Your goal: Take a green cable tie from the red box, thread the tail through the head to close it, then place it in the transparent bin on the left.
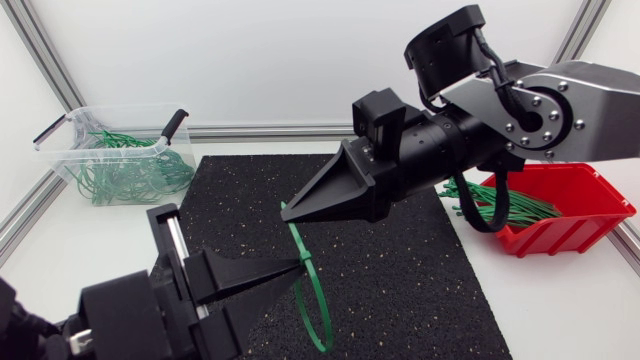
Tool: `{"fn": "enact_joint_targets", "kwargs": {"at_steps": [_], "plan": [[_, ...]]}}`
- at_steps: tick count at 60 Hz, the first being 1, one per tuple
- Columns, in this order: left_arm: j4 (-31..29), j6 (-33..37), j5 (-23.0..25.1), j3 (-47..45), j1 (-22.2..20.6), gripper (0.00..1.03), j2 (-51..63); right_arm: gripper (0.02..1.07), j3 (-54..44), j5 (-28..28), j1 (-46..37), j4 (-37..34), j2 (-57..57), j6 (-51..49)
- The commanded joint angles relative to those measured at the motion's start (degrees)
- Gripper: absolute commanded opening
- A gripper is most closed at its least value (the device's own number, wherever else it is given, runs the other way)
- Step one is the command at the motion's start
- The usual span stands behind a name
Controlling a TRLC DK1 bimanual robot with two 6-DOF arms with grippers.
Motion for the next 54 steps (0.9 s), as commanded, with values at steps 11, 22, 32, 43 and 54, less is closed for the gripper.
{"fn": "enact_joint_targets", "kwargs": {"at_steps": [11,22,32,43,54], "plan": [[-0.62,-0.12,-0.57,-1.40,1.98,0.04,-0.19,0.62,-3.02,5.46,0.20,2.06,-2.01,-3.47],[0.44,-0.39,0.04,-2.37,14.63,0.04,0.34,0.62,-6.09,24.89,1.35,2.50,-2.36,-12.96],[1.84,-0.30,2.86,-1.67,28.87,0.04,1.48,0.74,-9.35,43.26,2.58,6.36,-1.48,-20.61],[7.73,-0.39,4.18,2.46,44.69,0.05,7.37,0.93,-11.54,58.99,3.02,10.23,-1.66,-26.50],[13.09,-5.66,4.97,15.12,62.27,0.05,21.78,1.03,-14.36,66.99,2.58,16.21,-2.62,-29.66]]}}
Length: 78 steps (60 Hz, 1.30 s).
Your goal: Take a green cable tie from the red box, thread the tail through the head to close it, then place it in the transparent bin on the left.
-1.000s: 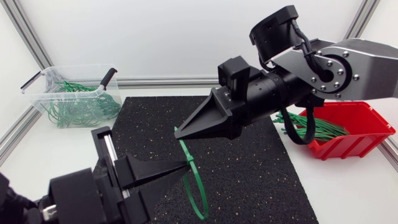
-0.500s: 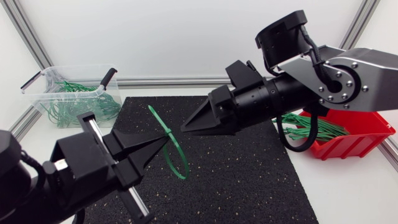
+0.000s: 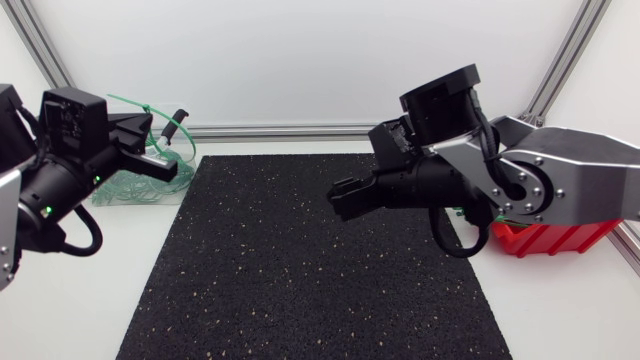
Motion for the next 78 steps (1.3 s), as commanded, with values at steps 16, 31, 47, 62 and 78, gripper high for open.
{"fn": "enact_joint_targets", "kwargs": {"at_steps": [16,31,47,62,78], "plan": [[-1.62,-10.62,-1.98,30.37,17.55,0.05,25.54,1.03,-4.40,4.93,-0.64,4.33,-5.25,-4.32],[-19.55,-11.15,-7.51,48.47,20.01,0.18,43.38,1.03,-6.51,6.07,-0.64,3.54,-8.15,-5.11],[-37.74,-12.46,-9.97,55.68,20.36,1.00,50.50,1.03,-7.65,7.48,-0.99,2.13,-11.93,-6.51],[-36.33,-12.46,-9.89,44.08,17.81,1.00,36.96,1.03,-8.53,7.57,-8.02,2.84,-14.12,-8.18],[-32.38,-12.55,-9.62,30.28,16.41,1.00,23.25,1.03,-13.19,4.23,-20.24,7.05,-17.90,-10.29]]}}
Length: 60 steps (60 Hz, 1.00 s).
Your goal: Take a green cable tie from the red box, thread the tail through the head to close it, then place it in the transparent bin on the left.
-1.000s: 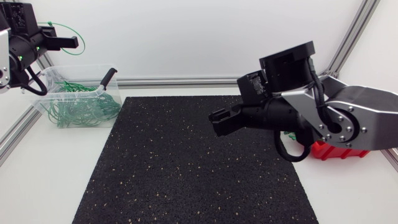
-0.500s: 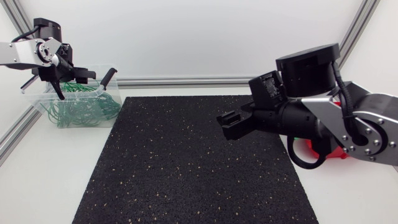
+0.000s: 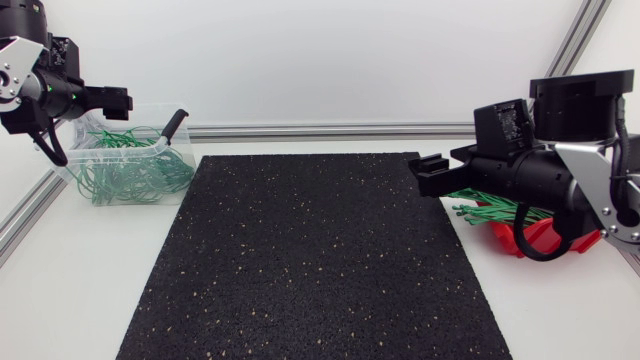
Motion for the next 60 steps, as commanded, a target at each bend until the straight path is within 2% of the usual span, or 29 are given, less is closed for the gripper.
{"fn": "enact_joint_targets", "kwargs": {"at_steps": [1,7,17,42,60], "plan": [[1.37,-1.03,-0.14,-5.52,-0.36,1.00,-3.96,1.03,-2.68,-1.11,-3.37,1.33,-1.88,-1.44],[2.51,-1.12,0.30,-11.06,-0.62,1.00,-9.15,1.03,-5.05,-1.37,-6.09,2.12,-4.61,-2.50],[6.82,-1.03,0.39,-20.29,-2.12,1.00,-17.85,1.03,-11.91,-1.11,-9.26,8.01,-11.11,-7.07],[10.42,-2.35,0.39,-35.67,-7.04,1.00,-35.07,1.03,-22.36,-1.11,-14.27,8.45,-27.11,-9.70],[10.34,-2.79,0.39,-44.02,-7.83,1.00,-45.97,1.02,-27.80,-0.96,-15.32,7.64,-37.45,-8.46]]}}
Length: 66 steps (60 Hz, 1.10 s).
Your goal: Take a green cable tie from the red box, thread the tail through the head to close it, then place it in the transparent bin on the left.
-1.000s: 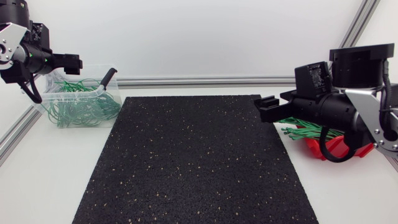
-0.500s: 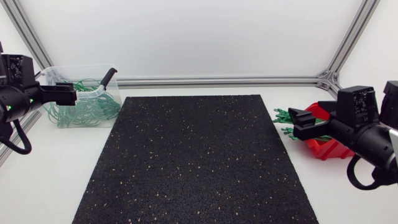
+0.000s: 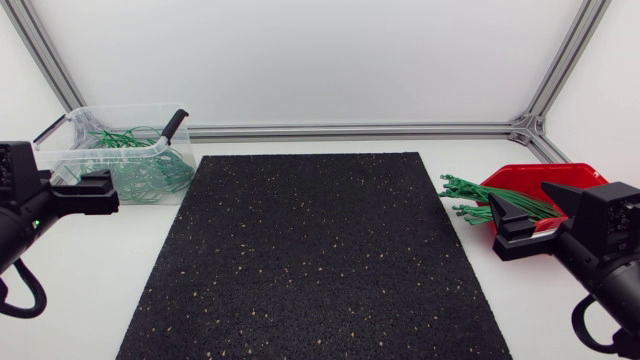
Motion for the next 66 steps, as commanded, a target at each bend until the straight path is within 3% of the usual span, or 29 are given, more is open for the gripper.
{"fn": "enact_joint_targets", "kwargs": {"at_steps": [1,14,49,66], "plan": [[0.32,-1.26,0.15,-3.65,-0.55,1.00,-3.40,1.02,-2.35,0.26,-0.62,0.09,-2.64,0.60],[-0.52,-1.29,0.29,-8.69,-0.96,1.00,-12.55,1.02,-5.52,0.47,-1.10,-0.79,-8.85,2.94],[1.65,-3.20,9.28,-21.64,1.10,1.00,-29.67,1.02,-14.24,1.05,-2.42,-3.22,-25.92,9.39],[2.67,-4.09,13.50,-27.73,2.07,1.00,-37.72,1.02,-14.33,1.06,-2.44,-3.25,-26.09,9.45]]}}
